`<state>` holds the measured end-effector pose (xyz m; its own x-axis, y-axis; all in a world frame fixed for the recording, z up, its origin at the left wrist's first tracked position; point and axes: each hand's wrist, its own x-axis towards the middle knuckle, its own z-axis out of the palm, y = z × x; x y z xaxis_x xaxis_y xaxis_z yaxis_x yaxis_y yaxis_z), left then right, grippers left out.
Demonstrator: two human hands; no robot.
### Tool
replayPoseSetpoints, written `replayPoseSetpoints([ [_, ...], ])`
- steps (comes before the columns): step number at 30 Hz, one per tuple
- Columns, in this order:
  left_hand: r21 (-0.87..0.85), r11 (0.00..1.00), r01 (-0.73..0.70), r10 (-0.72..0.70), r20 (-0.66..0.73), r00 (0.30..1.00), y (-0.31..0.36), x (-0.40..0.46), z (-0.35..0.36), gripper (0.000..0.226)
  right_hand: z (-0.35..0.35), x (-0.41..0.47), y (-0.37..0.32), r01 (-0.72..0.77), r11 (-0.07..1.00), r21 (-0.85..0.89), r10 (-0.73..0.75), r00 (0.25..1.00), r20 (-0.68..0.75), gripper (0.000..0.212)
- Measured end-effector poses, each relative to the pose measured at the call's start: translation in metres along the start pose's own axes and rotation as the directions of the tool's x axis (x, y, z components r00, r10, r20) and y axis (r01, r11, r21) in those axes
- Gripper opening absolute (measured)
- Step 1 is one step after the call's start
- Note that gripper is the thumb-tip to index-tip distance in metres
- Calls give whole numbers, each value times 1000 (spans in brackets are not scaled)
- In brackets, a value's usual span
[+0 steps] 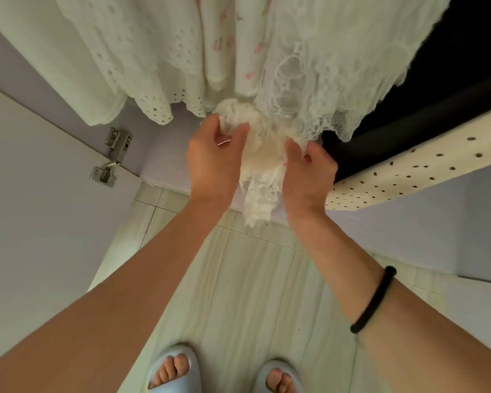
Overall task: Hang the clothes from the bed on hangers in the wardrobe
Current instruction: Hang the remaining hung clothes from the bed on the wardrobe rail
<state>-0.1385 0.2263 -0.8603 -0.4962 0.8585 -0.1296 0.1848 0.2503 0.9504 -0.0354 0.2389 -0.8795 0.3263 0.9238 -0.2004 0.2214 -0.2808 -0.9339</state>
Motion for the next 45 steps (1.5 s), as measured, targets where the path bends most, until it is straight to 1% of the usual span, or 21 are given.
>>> replayPoseSetpoints([
  [1, 6, 1000, -13, 13, 77, 997, 4, 2, -1, 17, 2, 0, -8, -5, 999, 39, 3, 999, 41, 37],
  [2, 57, 998, 6, -16, 175, 984, 3, 2, -3, 30, 3, -5, -14, -36, 998, 48, 29, 989, 143, 18],
  [3, 151, 988, 46, -85, 265, 961, -1, -2, -6, 46, 2, -9, -14, -79, 997, 1, 77, 964, 256, 17],
  [4, 248, 965, 81, -159, 316, 935, -5, -7, -11, 58, -2, -15, -14, -113, 990, -83, 135, 926, 353, 41],
  [5, 320, 943, 92, -204, 336, 919, -9, -14, -18, 64, -7, -22, -13, -139, 977, -164, 196, 890, 413, 54],
  [7, 400, 915, 44, -201, 358, 912, -12, -28, -35, 67, -18, -35, -18, -138, 950, -280, 258, 854, 452, 59],
  [9, 486, 872, -60, -169, 413, 895, -6, -43, -52, 66, -33, -49, -24, -50, 912, -408, 263, 833, 486, 59],
  [12, 614, 764, -201, -135, 456, 879, 21, -60, -83, 64, -53, -73, -44, 141, 810, -569, 256, 789, 559, 60],
  [16, 695, 616, -371, -4, 473, 881, 79, -78, -127, 60, -70, -97, -105, 372, 700, -609, 155, 754, 638, 60],
  [19, 705, 605, -370, 31, 444, 896, 120, -107, -161, 60, -84, -122, -158, 492, 625, -606, 83, 730, 678, 58],
  [22, 726, 585, -363, 27, 429, 903, 146, -151, -193, 57, -104, -156, -198, 660, 501, -560, 4, 645, 764, 57],
  [23, 733, 579, -357, 26, 421, 907, 150, -168, -203, 56, -112, -167, -206, 689, 487, -536, 2, 613, 790, 57],
  [26, 766, 586, -265, -26, 345, 938, 154, -227, -230, 54, -134, -205, -222, 679, 548, -489, 52, 555, 830, 58],
  [29, 781, 623, -48, -158, 185, 970, 166, -292, -251, 53, -157, -248, -233, 749, 499, -436, 83, 459, 884, 60],
  [30, 774, 633, 19, -187, 130, 974, 174, -313, -258, 53, -164, -262, -239, 758, 502, -416, 105, 424, 900, 61],
  [32, 762, 640, 95, -217, 61, 974, 192, -350, -272, 52, -175, -289, -255, 760, 530, -377, 139, 361, 922, 61],
  [34, 743, 651, 156, -235, 2, 972, 214, -383, -287, 57, -185, -314, -275, 779, 534, -329, 122, 314, 942, 62],
  [36, 705, 666, 242, -268, -76, 960, 235, -418, -303, 58, -197, -344, -295, 808, 523, -272, 98, 259, 961, 62],
  [40, 619, 696, 363, -273, -239, 932, 264, -497, -334, 54, -220, -411, -324, 866, 478, -143, 81, 119, 990, 62],
  [43, 550, 685, 478, -342, -335, 878, 276, -564, -353, 53, -232, -471, -334, 890, 455, -31, 70, -2, 998, 63],
  [45, 513, 657, 553, -373, -416, 829, 280, -611, -368, 52, -241, -516, -337, 898, 436, 64, 60, -100, 993, 63],
])
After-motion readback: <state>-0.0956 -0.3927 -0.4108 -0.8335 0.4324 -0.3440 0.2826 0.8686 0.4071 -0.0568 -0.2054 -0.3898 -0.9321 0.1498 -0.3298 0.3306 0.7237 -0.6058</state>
